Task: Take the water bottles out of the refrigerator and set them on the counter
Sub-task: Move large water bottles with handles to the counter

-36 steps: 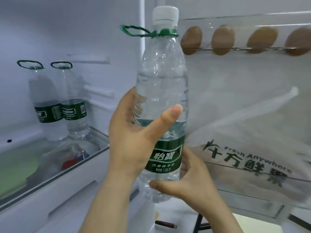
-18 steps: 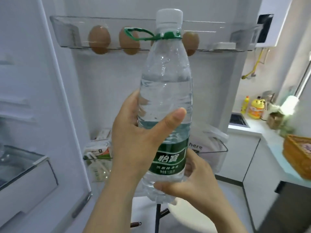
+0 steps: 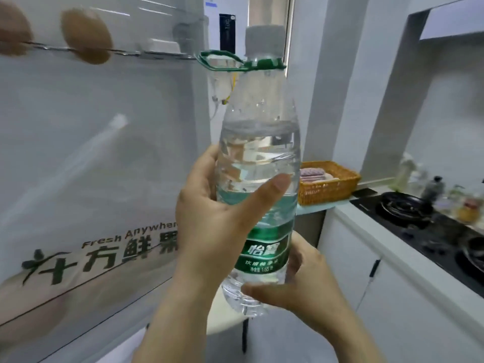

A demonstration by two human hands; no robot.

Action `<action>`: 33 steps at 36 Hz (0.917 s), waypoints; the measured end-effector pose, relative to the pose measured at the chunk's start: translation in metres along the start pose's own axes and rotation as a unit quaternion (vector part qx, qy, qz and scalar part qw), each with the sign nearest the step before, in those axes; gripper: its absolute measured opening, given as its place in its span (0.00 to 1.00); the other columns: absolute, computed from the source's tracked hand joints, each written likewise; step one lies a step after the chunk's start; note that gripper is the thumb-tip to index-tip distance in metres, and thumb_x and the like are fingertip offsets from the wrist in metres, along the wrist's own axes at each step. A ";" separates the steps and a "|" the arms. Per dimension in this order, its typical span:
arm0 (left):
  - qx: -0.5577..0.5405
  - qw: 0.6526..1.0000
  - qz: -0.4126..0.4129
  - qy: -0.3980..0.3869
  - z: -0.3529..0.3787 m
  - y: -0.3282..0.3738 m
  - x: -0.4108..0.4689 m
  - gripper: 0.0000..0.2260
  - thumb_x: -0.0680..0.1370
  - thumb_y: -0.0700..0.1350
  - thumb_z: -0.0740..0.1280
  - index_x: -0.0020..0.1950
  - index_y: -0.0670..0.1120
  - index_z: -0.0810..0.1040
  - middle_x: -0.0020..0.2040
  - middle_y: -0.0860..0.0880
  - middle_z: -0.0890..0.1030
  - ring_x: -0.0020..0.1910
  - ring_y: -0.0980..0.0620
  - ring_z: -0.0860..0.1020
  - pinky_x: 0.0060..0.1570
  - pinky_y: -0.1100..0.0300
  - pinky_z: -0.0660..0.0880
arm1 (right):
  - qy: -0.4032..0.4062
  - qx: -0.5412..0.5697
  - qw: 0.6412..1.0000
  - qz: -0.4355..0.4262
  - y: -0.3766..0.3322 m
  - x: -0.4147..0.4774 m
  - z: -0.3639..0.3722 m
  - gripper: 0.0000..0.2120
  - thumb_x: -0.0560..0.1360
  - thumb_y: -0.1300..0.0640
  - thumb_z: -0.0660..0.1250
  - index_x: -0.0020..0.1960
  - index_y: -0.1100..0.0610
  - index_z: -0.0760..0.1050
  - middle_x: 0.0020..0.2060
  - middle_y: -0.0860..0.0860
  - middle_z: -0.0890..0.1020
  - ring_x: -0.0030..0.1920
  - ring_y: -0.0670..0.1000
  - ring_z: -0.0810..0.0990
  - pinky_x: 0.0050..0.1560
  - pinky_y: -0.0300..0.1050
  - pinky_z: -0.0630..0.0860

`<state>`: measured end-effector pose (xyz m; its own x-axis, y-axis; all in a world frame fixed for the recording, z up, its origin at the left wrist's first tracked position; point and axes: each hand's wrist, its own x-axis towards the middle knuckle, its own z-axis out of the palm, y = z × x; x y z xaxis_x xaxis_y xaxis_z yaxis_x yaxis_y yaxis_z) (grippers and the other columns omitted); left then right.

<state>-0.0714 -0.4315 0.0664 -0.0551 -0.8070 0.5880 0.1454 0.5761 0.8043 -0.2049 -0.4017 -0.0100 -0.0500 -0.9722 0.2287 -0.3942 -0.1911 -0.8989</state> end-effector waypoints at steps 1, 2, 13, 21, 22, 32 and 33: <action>-0.008 1.000 -0.004 -0.012 0.008 -0.002 0.001 0.24 0.63 0.49 0.78 0.57 0.49 0.79 0.48 0.52 0.86 0.46 0.54 0.85 0.41 0.61 0.80 | 0.011 0.000 1.000 0.006 0.004 -0.002 -0.007 0.32 0.55 0.56 0.83 0.54 0.38 0.75 0.49 0.38 0.85 0.50 0.41 0.84 0.53 0.49 0.81; -0.013 1.000 -0.007 -0.024 0.016 -0.004 0.002 0.24 0.63 0.49 0.79 0.57 0.49 0.79 0.48 0.52 0.86 0.46 0.54 0.85 0.42 0.60 0.81 | 0.022 -0.001 1.000 0.010 0.008 -0.005 -0.014 0.31 0.56 0.57 0.83 0.54 0.40 0.76 0.48 0.39 0.85 0.50 0.42 0.84 0.53 0.48 0.81; -0.067 0.993 -0.005 -0.095 0.129 -0.021 0.007 0.25 0.62 0.55 0.77 0.57 0.51 0.79 0.49 0.53 0.85 0.49 0.53 0.84 0.49 0.52 0.80 | 0.121 -0.016 0.993 0.012 0.043 -0.030 -0.114 0.29 0.58 0.64 0.83 0.55 0.48 0.77 0.47 0.40 0.85 0.47 0.40 0.84 0.44 0.29 0.76; -0.096 0.983 0.001 -0.154 0.225 -0.027 0.001 0.25 0.63 0.56 0.76 0.58 0.52 0.79 0.50 0.55 0.85 0.50 0.54 0.84 0.51 0.52 0.80 | 0.181 -0.053 0.980 0.059 0.067 -0.056 -0.199 0.31 0.57 0.61 0.83 0.54 0.41 0.76 0.47 0.36 0.84 0.49 0.38 0.83 0.46 0.32 0.78; -0.102 0.982 0.002 -0.161 0.236 -0.028 -0.001 0.25 0.63 0.56 0.76 0.57 0.53 0.79 0.50 0.55 0.85 0.50 0.55 0.83 0.50 0.54 0.80 | 0.191 -0.058 0.978 0.063 0.070 -0.060 -0.208 0.32 0.57 0.61 0.83 0.54 0.41 0.76 0.47 0.36 0.84 0.49 0.38 0.83 0.46 0.31 0.78; -0.159 0.951 0.003 -0.265 0.338 -0.042 -0.008 0.20 0.65 0.52 0.77 0.55 0.54 0.78 0.49 0.57 0.85 0.48 0.58 0.83 0.45 0.65 0.79 | 0.282 -0.067 0.950 0.115 0.106 -0.092 -0.283 0.34 0.58 0.57 0.84 0.58 0.39 0.74 0.51 0.33 0.82 0.53 0.35 0.80 0.48 0.28 0.76; -0.168 0.947 0.004 -0.275 0.348 -0.043 -0.008 0.20 0.65 0.52 0.78 0.55 0.54 0.78 0.49 0.57 0.85 0.48 0.59 0.83 0.44 0.66 0.79 | 0.293 -0.069 0.946 0.119 0.108 -0.093 -0.290 0.34 0.57 0.56 0.84 0.57 0.38 0.74 0.51 0.33 0.82 0.53 0.35 0.80 0.48 0.27 0.76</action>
<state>-0.4211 -0.4048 0.0571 -0.5446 -0.5606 0.6237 0.4481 0.4342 0.7815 -0.5086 -0.2925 -0.0205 -0.6361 -0.7363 0.2307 -0.4218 0.0814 -0.9030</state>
